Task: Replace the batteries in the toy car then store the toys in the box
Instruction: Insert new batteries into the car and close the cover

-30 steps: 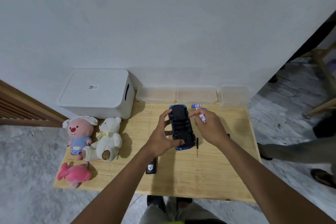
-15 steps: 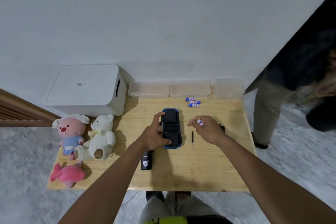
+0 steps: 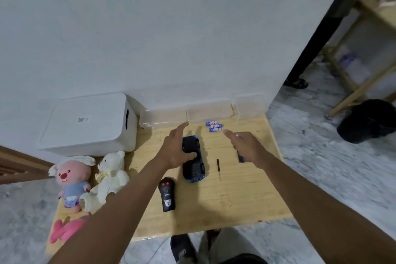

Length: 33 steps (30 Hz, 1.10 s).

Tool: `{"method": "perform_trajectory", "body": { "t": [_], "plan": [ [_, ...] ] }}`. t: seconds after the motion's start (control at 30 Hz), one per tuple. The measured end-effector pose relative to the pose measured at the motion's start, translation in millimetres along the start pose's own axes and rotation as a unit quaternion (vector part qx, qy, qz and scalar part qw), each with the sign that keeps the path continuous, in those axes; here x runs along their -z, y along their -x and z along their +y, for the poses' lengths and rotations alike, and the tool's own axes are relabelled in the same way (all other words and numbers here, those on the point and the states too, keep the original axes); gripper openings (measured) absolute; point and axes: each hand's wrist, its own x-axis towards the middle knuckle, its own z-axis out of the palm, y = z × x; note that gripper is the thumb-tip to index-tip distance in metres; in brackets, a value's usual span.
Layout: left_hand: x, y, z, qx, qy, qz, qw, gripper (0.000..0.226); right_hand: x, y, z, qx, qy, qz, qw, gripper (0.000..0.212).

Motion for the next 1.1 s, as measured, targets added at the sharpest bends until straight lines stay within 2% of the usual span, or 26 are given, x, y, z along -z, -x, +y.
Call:
{"method": "perform_trajectory", "body": {
  "t": [0.07, 0.17, 0.37, 0.4, 0.57, 0.67, 0.77, 0.9, 1.1],
  "plan": [
    [5.2, -12.8, 23.2, -0.036, -0.028, 0.002, 0.999, 0.101, 13.3, -4.3, -2.7, 0.002, 0.007, 0.038, 0.999, 0.054],
    [2.0, -36.1, 63.0, -0.083, -0.065, 0.0, 0.994, 0.093, 45.3, -17.7, -0.7, 0.02, 0.054, 0.051, 0.997, 0.052],
    [-36.0, -99.6, 127.8, -0.133, -0.13, -0.007, 0.982, 0.083, 116.9, -69.5, 26.5, 0.085, 0.178, 0.07, 0.978, 0.014],
    [-44.2, -109.8, 133.6, -0.134, -0.141, -0.004, 0.981, 0.084, 125.1, -78.2, 32.1, 0.084, 0.212, 0.068, 0.971, 0.019],
    [-95.4, -164.9, 145.8, -0.146, -0.196, 0.02, 0.969, 0.089, 153.8, -125.9, 51.5, 0.067, 0.345, 0.05, 0.935, 0.073],
    [-118.9, -186.2, 139.8, -0.159, -0.23, 0.051, 0.959, 0.09, 154.0, -147.3, 61.1, 0.078, 0.373, 0.054, 0.923, 0.089],
    [-134.6, -198.4, 131.9, -0.162, -0.253, 0.098, 0.949, 0.089, 150.4, -161.2, 66.6, 0.098, 0.372, 0.07, 0.92, 0.093],
    [-146.1, -202.6, 129.9, -0.158, -0.295, 0.145, 0.931, 0.083, 144.5, -168.7, 71.8, 0.106, 0.331, 0.076, 0.935, 0.089],
    [-150.2, -208.1, 122.0, -0.172, -0.327, 0.168, 0.914, 0.074, 142.8, -166.6, 73.7, 0.117, 0.293, 0.084, 0.945, 0.089]
  ]
}}
